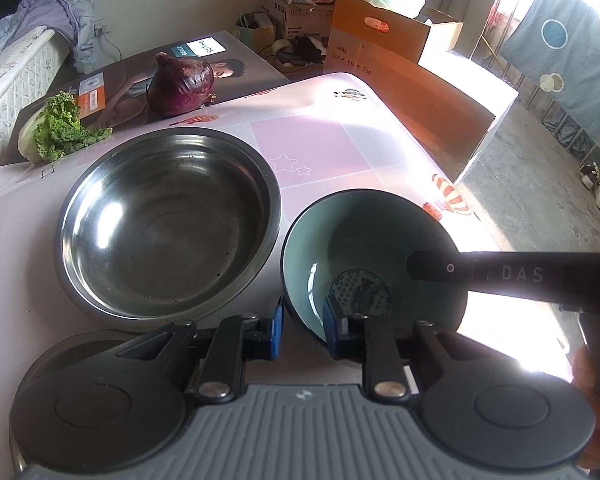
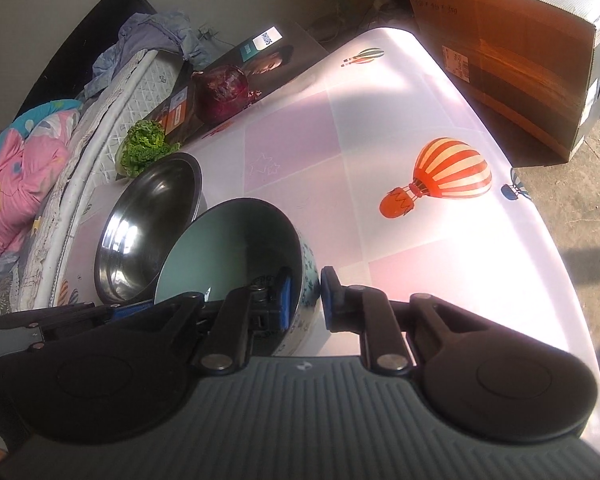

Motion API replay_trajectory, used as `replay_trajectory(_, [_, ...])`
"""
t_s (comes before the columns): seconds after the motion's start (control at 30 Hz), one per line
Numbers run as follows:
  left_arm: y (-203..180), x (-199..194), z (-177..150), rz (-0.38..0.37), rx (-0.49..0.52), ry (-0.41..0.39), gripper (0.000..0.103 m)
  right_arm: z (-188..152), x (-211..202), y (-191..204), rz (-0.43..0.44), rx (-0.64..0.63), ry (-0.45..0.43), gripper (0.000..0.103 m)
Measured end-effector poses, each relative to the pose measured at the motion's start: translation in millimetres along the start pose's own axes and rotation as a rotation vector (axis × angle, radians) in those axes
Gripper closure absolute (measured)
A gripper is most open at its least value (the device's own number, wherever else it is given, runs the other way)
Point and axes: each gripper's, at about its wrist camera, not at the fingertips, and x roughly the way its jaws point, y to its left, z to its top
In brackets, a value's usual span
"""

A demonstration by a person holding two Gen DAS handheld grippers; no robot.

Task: Organize plates and bowls
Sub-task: 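Lift the teal bowl with the left gripper and carry it over the steel bowl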

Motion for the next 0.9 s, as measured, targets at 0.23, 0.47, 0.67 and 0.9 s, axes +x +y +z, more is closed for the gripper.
replay_trajectory(0.23, [-3,-10,-13,-0.047,0.038,0.029,0.079,-12,-13,-8,0.019,0.008,0.036,0.089])
replay_trajectory(0.47, [-4,-4,-10,-0.043,0.024,0.041,0.080,-12,-8,-14,0.040,0.048,0.055,0.086])
replay_trajectory(0.67, [0,4,-6,-0.060,0.000,0.053,0.080,-13,-2,-20,0.065,0.082,0.066,0.086])
replay_trajectory(0.9, [-2,8,-7,-0.056,-0.005,0.055,0.080,-15,7,-22,0.076,0.097,0.073,0.086])
